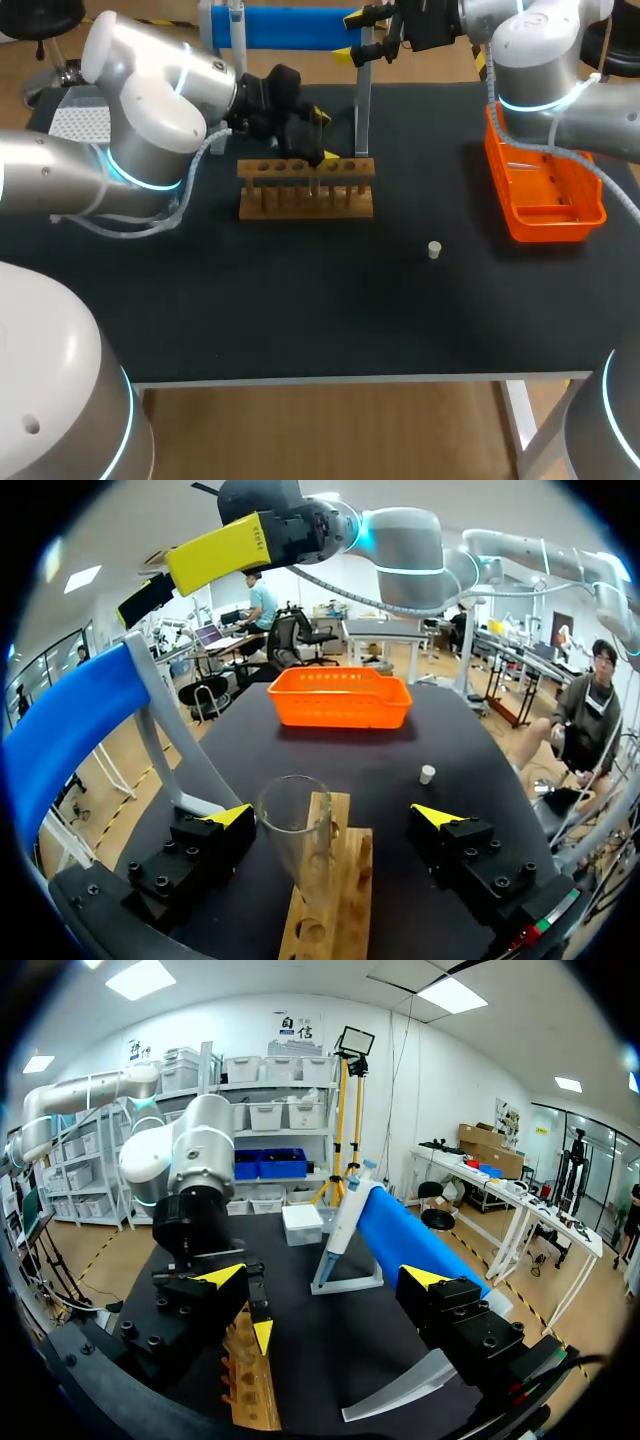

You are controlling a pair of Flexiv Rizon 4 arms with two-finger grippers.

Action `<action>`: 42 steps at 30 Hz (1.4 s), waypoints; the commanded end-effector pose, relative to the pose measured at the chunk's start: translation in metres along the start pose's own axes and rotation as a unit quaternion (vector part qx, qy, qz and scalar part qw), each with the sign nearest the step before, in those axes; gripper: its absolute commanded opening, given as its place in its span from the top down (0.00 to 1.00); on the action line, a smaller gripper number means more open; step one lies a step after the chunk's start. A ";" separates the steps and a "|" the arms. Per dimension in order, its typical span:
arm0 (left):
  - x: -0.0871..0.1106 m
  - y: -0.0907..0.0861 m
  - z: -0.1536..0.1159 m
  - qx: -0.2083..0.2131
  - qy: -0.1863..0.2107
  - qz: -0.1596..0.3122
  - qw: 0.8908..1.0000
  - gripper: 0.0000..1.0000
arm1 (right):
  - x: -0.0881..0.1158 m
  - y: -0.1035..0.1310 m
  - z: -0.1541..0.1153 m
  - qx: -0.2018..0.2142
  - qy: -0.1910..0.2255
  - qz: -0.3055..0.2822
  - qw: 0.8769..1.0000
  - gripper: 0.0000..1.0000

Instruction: Invert the test tube, pick up the pipette, mount the tip to pipette, aspirate from beaker and dispense into the tube, eject the tip, return the pipette, and cap with the stopper.

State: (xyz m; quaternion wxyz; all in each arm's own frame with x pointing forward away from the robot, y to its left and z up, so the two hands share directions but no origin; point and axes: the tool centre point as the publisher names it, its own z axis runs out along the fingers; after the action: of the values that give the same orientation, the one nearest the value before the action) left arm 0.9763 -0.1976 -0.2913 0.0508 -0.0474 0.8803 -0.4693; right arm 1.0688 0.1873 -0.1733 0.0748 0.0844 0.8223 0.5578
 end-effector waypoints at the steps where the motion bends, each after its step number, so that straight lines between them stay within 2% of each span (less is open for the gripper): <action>1: -0.005 -0.002 0.003 -0.006 0.005 0.000 1.000 0.00 | -0.001 0.000 0.000 0.001 0.001 0.000 1.000 0.00; 42: -0.010 0.003 0.003 0.001 0.006 -0.002 1.000 0.00 | -0.001 0.000 0.000 0.001 0.001 0.000 1.000 0.00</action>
State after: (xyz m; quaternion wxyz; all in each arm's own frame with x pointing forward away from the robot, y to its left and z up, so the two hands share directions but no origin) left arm 0.9863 -0.1981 -0.2949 0.0454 -0.0462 0.8801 -0.4704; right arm 1.0688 0.1873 -0.1733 0.0747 0.0844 0.8223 0.5578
